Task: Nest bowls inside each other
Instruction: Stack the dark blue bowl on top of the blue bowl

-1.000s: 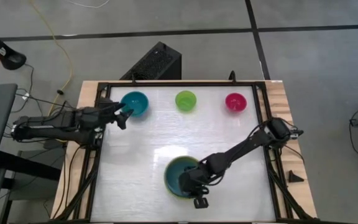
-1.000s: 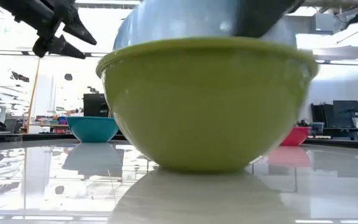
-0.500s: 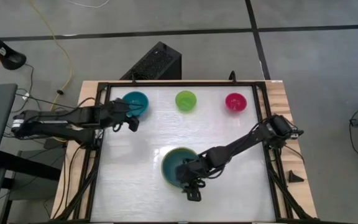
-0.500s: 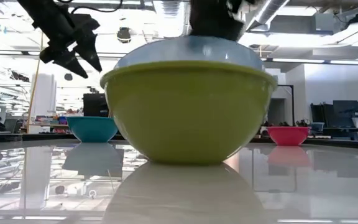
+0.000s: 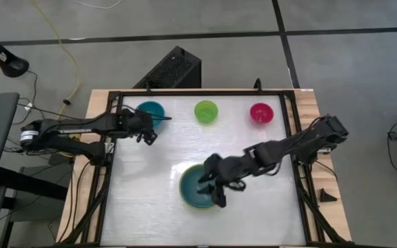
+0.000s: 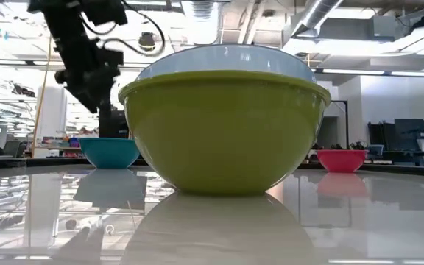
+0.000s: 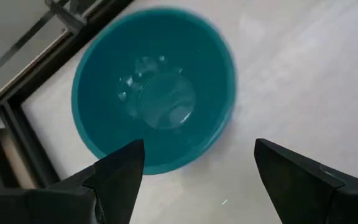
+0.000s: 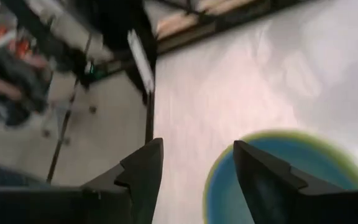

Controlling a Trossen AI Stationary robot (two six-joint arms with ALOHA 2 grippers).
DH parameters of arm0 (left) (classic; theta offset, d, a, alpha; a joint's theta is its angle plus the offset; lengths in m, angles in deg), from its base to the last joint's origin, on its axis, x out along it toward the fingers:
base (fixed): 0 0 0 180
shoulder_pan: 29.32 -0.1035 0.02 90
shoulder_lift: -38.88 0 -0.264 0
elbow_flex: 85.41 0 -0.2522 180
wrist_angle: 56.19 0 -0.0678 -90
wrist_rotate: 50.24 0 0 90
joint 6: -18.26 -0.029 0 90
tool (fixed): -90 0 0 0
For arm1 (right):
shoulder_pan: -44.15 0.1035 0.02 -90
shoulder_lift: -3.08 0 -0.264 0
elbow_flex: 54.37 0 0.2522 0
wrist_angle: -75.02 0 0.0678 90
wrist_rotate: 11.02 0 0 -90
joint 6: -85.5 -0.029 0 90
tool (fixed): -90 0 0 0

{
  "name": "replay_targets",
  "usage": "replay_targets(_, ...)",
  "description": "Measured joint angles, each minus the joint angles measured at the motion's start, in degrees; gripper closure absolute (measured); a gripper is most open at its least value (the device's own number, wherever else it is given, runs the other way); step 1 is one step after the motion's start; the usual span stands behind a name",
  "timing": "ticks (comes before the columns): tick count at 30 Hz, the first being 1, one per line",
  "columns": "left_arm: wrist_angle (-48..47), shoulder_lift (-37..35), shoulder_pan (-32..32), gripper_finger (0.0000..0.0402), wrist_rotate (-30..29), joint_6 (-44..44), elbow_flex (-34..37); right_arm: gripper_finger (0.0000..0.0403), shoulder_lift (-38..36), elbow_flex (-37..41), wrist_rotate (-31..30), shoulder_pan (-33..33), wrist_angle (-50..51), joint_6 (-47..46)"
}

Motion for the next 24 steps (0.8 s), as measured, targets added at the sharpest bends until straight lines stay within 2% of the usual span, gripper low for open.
replay_targets(8, 2.53, 11.28, -9.73, 0.0109, 1.16, -7.66, 0.0, 0.0177, -10.2, -0.02, -12.56, 3.47, 2.98, -1.73)
replay_targets(16, 9.47, 20.36, -18.26, 0.0115, 12.42, -13.27, 0.04, 0.0178, -15.4, -0.02, -25.05, 8.7, 7.81, -5.28)
replay_targets(20, 9.83, 21.95, -20.13, 0.0154, 14.13, -14.38, -1.08, 0.0178, -16.08, -0.02, -28.91, 10.33, 8.68, -5.95)
replay_targets(24, 10.01, 21.95, -20.82, 0.0229, 16.31, -15.62, -2.59, 0.0178, -16.21, -0.02, -30.59, 10.77, 8.87, -5.59)
